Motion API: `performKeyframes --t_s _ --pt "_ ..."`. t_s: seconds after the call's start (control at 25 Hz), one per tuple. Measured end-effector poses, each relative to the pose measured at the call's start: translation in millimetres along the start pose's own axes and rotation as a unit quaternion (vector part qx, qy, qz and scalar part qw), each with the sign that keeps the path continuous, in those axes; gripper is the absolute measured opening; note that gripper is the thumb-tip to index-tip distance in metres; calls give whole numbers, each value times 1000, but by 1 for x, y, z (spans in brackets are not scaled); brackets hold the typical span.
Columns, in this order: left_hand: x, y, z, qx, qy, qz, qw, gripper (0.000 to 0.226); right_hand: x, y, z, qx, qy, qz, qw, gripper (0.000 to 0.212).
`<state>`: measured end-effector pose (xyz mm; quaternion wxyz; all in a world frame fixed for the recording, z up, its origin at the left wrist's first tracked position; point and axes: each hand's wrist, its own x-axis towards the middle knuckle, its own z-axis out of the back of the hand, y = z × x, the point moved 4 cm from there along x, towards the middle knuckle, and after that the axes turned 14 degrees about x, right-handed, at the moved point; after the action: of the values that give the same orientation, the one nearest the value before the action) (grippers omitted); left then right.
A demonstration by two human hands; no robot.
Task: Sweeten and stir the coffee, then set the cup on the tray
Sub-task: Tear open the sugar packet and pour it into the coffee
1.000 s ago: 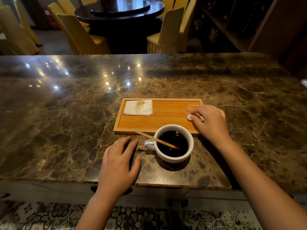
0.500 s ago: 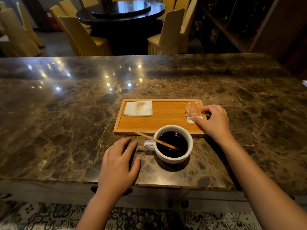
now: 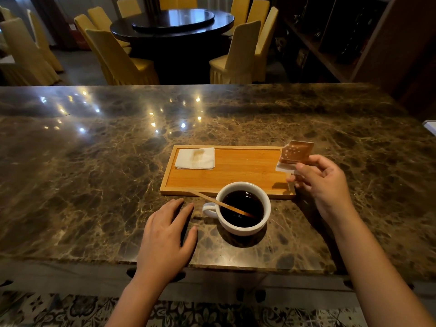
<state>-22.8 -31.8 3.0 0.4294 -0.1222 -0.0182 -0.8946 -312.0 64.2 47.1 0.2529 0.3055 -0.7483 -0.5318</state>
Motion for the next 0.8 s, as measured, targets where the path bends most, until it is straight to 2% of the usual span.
performKeyframes --t_s 0.16,0.32,0.44,0.52,0.68,0.8 --pt "1 0 0 -1 0 -1 1000 52 -18 -3 -2 106 7 -29 994 13" --pt "1 0 0 0 0 -1 1000 53 -27 -2 -4 93 41 -28 994 12" --pt "1 0 0 -2 -2 -1 1000 53 -31 6 -10 22 71 1 997 7" --pt "1 0 0 -2 -2 -1 1000 53 -34 14 -19 -46 102 34 993 12" --pt "1 -1 1 -3 -4 -2 1000 53 -41 34 -42 -205 167 102 959 13" --pt "0 -1 1 -2 -5 -2 1000 53 -43 44 -54 -266 200 129 934 11"
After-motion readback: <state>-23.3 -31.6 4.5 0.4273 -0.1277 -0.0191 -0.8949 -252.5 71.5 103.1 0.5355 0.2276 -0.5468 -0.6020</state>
